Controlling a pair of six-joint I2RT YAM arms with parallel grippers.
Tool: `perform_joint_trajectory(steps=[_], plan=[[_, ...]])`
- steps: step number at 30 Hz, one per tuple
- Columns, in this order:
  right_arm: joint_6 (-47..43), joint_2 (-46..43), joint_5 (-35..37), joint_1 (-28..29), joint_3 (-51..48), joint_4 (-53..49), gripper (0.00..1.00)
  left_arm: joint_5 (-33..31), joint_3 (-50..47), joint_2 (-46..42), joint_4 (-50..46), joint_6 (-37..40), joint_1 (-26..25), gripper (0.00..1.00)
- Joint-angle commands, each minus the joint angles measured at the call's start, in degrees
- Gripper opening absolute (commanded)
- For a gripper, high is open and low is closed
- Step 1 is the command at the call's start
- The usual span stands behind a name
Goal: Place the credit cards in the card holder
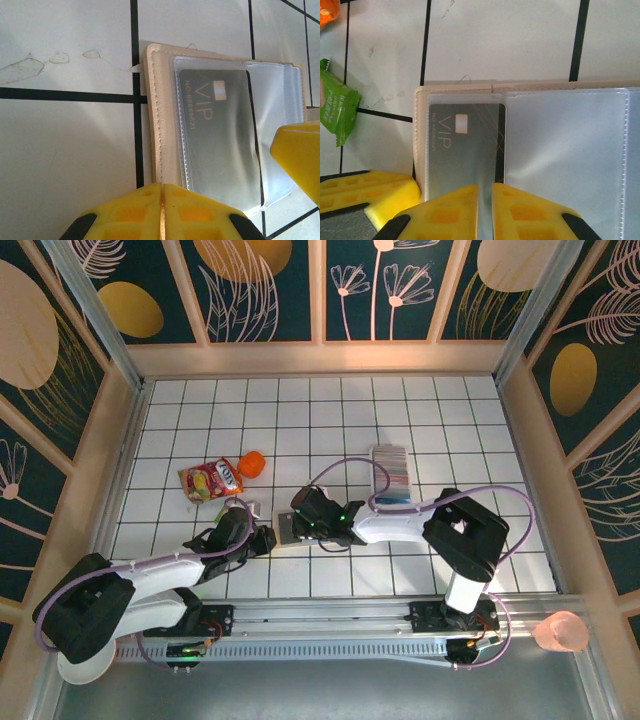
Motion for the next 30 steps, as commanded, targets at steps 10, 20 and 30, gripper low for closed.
perform_joint_trajectory(steps=[10, 20, 30], plan=[[0.71, 1.4, 1.67, 0.19, -0.22, -1.75, 0.19, 0.9, 1.04, 1.61, 0.14, -0.47, -0.18, 0.1], [0.99, 3.88, -1.31, 0.49, 1.54, 0.5, 0.19, 1.0, 0.53, 2.15, 0.84, -0.35, -0.14, 0.09], [1.35, 1.2, -2.47, 1.23, 1.9, 4.67, 0.2, 0.75, -0.45, 1.63, 1.31, -0.69, -0.12, 0.09]])
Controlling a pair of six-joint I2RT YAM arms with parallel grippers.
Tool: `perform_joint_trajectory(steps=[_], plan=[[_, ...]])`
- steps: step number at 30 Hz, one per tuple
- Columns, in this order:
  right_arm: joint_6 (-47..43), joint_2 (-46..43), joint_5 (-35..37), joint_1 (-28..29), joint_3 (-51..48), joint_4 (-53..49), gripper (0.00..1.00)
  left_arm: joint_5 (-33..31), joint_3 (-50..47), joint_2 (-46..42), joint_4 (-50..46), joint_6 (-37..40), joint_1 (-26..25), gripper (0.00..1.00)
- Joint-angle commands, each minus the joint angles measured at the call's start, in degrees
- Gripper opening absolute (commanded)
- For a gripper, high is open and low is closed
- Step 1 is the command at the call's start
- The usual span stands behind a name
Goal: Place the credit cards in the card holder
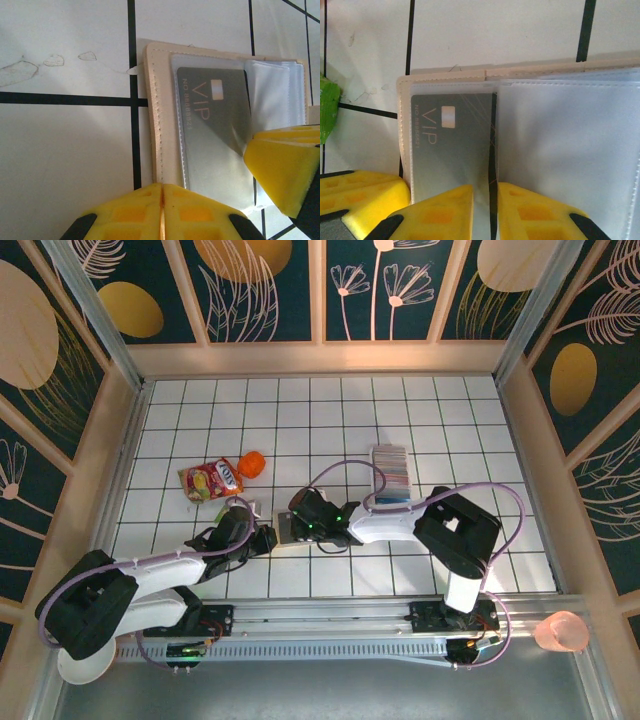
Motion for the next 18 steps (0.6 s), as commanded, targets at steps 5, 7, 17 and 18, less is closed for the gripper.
perform_joint_trajectory(steps=[5, 7, 17, 18], plan=[[0.46, -4.24, 2.72, 1.08, 1.58, -0.23, 0.25, -0.02, -0.82, 0.37, 0.26, -0.69, -0.16, 0.09], [0.23, -5.92, 5.83, 1.1, 1.95, -3.98, 0.27, -0.33, -0.72, 0.15, -0.03, -0.62, -0.12, 0.09], [2.59, -12.05, 10.2, 0.96, -2.75, -10.61, 0.36, -1.29, 0.15, -0.11, -1.62, 0.02, -0.13, 0.14], [3.36, -12.47, 10.35, 0.96, -3.64, -10.6, 0.36, -1.42, 0.13, -0.09, -1.62, 0.06, -0.16, 0.15]])
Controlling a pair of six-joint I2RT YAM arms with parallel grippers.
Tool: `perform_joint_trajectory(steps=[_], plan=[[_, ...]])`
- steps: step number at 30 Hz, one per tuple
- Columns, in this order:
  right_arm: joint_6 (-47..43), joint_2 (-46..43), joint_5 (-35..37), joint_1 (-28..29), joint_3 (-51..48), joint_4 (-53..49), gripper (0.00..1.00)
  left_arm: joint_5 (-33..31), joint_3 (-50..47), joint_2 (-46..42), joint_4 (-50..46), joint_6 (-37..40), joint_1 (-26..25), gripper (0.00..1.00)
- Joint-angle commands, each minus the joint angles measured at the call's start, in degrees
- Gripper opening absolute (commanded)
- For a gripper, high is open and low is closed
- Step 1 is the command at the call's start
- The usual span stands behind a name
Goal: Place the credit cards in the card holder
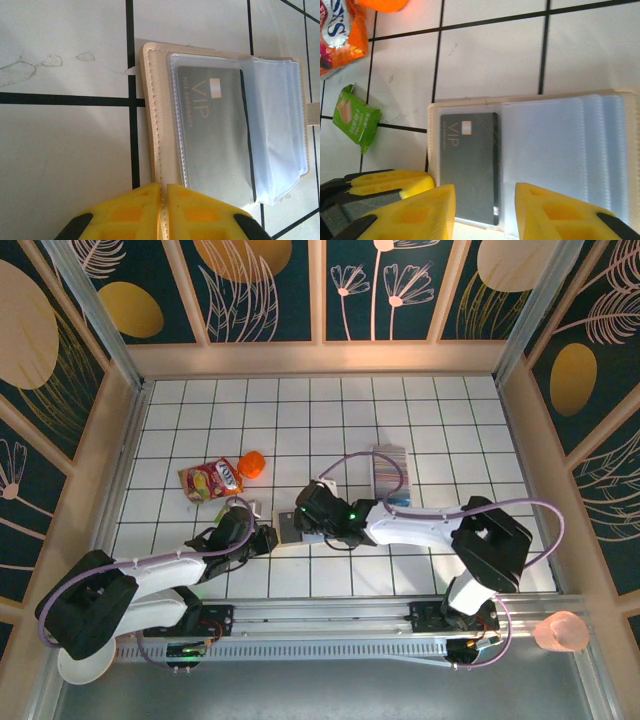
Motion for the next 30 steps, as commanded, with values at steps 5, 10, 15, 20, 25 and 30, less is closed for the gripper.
perform_joint_trajectory(steps=[5, 10, 15, 20, 25, 30], plan=[[3.7, -0.77, 2.5, 0.24, -4.63, -1.93, 0.38, -1.3, 0.11, 0.22, -1.34, 0.11, -0.16, 0.17], [3.66, 2.97, 0.88, -0.28, -4.02, -1.14, 0.38, -1.12, 0.25, 1.22, -1.01, 0.53, -0.1, 0.18], [3.94, 4.75, 1.61, -0.47, -3.41, -2.46, 0.41, -0.79, 0.56, 1.41, -1.13, 0.66, -0.11, 0.18], [3.78, 6.87, -0.22, -0.47, -3.42, -0.76, 0.45, -1.23, 0.65, 1.43, -1.44, 0.74, -0.1, 0.14], [3.81, 8.76, -3.66, -0.48, -1.77, 3.62, 0.46, -1.87, 0.12, 1.53, -1.29, -0.02, -0.1, 0.1], [4.41, 9.37, -6.53, -0.47, -0.59, 7.73, 0.47, -1.99, -0.14, 1.01, -1.18, -0.18, -0.16, 0.1]])
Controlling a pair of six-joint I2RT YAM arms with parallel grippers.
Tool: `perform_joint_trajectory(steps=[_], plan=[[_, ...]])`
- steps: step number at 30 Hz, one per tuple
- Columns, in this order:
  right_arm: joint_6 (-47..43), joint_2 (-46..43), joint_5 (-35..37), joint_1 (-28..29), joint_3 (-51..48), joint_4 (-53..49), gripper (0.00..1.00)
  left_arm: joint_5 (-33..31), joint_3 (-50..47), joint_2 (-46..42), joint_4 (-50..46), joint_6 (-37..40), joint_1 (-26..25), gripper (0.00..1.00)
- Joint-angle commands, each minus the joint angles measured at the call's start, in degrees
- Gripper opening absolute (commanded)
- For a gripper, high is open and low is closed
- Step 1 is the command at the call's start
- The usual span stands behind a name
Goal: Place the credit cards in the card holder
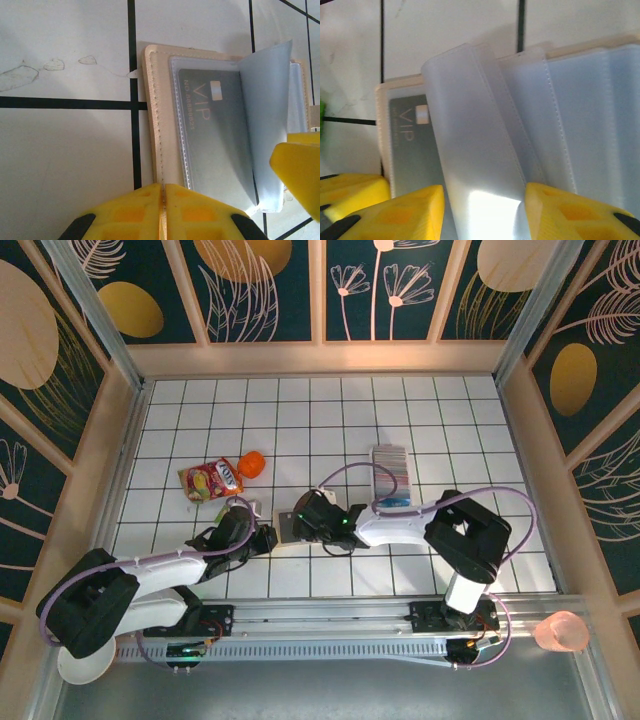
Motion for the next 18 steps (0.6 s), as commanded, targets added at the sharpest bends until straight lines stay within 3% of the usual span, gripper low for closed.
perform_joint_trajectory(steps=[1, 18], plan=[[1.16, 1.97, -3.46, -0.14, 1.02, 2.62, 0.47, -1.63, -0.3, 0.4, -1.51, -0.5, -0.1, 0.1], [2.96, -0.85, -1.13, 0.53, 1.33, 2.29, 0.46, -1.89, -0.92, -1.06, -0.03, -1.95, -0.16, 0.07]])
